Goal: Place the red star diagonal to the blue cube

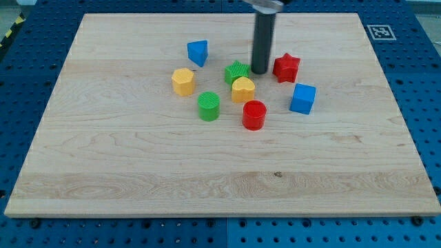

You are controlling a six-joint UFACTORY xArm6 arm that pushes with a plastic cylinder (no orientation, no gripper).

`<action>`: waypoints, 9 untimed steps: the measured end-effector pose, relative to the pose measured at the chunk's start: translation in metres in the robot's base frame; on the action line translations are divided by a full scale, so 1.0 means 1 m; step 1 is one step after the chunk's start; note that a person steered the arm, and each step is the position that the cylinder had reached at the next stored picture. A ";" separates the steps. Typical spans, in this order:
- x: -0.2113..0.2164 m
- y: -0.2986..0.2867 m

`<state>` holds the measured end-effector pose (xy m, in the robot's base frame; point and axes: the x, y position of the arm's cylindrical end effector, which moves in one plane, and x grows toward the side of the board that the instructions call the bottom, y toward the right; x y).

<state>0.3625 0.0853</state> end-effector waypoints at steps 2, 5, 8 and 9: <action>0.006 0.064; 0.036 0.105; 0.044 0.169; 0.044 0.163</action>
<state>0.4062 0.2481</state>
